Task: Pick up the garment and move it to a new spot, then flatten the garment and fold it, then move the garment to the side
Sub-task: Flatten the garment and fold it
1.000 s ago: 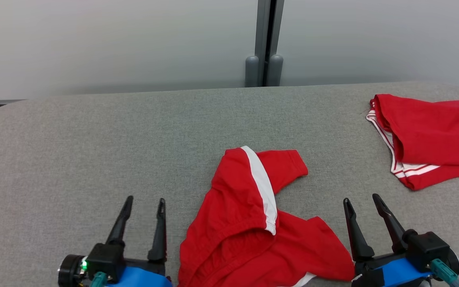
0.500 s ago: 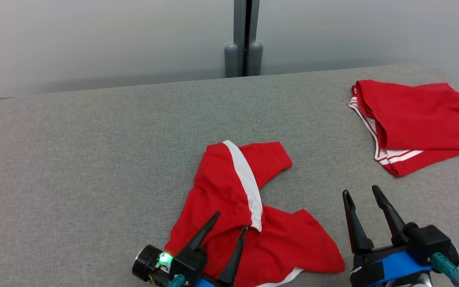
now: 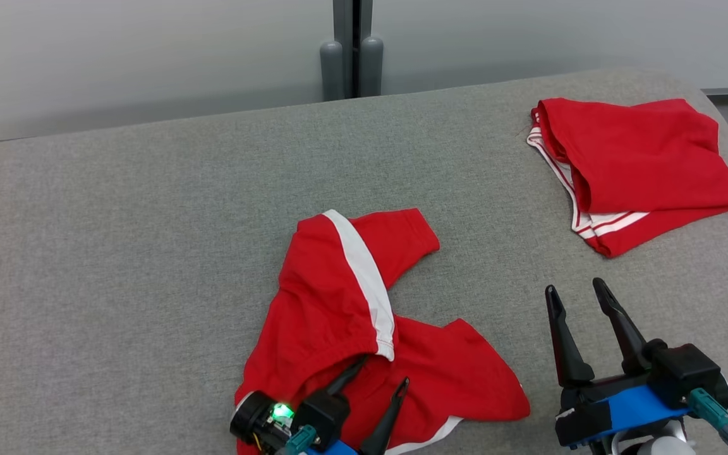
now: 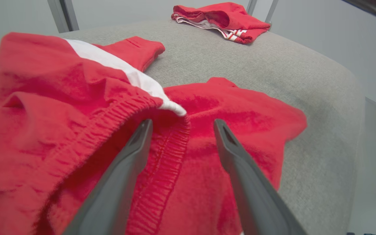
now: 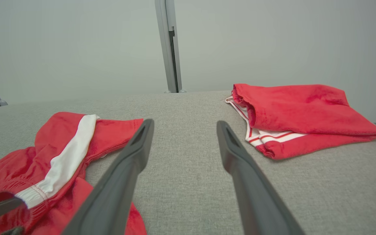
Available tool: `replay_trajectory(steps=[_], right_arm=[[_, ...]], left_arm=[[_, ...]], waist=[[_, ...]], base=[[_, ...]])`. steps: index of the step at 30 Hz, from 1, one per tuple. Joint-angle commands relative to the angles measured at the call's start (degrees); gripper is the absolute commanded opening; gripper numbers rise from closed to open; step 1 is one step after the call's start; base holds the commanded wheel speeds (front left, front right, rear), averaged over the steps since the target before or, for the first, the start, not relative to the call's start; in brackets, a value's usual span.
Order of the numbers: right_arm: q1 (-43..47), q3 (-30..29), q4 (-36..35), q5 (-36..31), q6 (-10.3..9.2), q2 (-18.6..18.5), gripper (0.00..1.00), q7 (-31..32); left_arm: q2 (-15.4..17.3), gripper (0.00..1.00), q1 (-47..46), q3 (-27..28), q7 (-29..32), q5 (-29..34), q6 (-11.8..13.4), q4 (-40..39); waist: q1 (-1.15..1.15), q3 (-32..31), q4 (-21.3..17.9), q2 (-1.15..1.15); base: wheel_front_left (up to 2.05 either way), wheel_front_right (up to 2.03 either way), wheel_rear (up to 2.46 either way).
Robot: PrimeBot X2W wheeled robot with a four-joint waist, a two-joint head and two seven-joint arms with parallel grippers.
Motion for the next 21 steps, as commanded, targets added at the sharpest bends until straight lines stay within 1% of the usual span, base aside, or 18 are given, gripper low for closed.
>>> replay_trajectory(steps=[1, 11, 12, 13, 14, 19, 21], right_arm=[[-1.0, 0.0, -0.2, 0.1, 0.01, 0.0, 1.0, -0.2], [-2.5, 0.8, 0.1, 0.3, 0.01, 0.1, 1.0, -0.2], [-2.5, 0.7, 0.1, 0.2, 0.01, 0.1, 1.0, -0.2], [-2.4, 0.6, 0.1, 0.2, 0.01, 0.1, 1.0, -0.2], [-2.2, 0.4, 0.1, 0.2, 0.01, 0.1, 1.0, -0.2], [-1.0, -0.4, 0.3, 0.2, 0.01, 0.1, 1.0, -0.2], [-0.9, -0.6, 0.4, 0.3, 0.01, 0.1, 1.0, -0.2]], left_arm=[[0.2, 1.0, -1.6, 0.1, -0.1, -0.3, -0.4, 0.7], [-0.5, 1.0, -8.3, 1.2, -0.1, -1.1, -0.3, 5.2], [-0.5, 0.89, -8.9, 1.4, -0.1, -1.3, -0.3, 5.5], [-0.6, 0.25, -9.4, 1.7, -0.1, -1.5, -0.3, 5.5], [-0.6, 0.0, -9.8, 2.1, -0.1, -1.6, -0.2, 5.1], [-0.6, 0.0, -10.4, 4.8, -0.1, -1.4, 0.6, 2.9], [0.4, 0.0, -10.4, 6.4, -0.1, -0.8, 0.7, 1.5]], waist=[[0.0, 0.3, -0.3, 0.0], [0.0, 2.3, -2.4, 0.0], [0.0, 2.4, -2.4, 0.0], [0.0, 2.3, -2.4, 0.0], [0.0, 2.3, -2.3, 0.0], [0.0, 1.5, -0.9, 0.0], [0.0, 1.0, -0.1, 0.0]], base=[[0.0, 0.0, 0.0], [0.0, 0.0, 0.0], [0.0, 0.0, 0.0], [0.0, 0.0, 0.0], [0.0, 0.0, 0.0], [0.0, 0.0, 0.0], [0.0, 0.0, 0.0]])
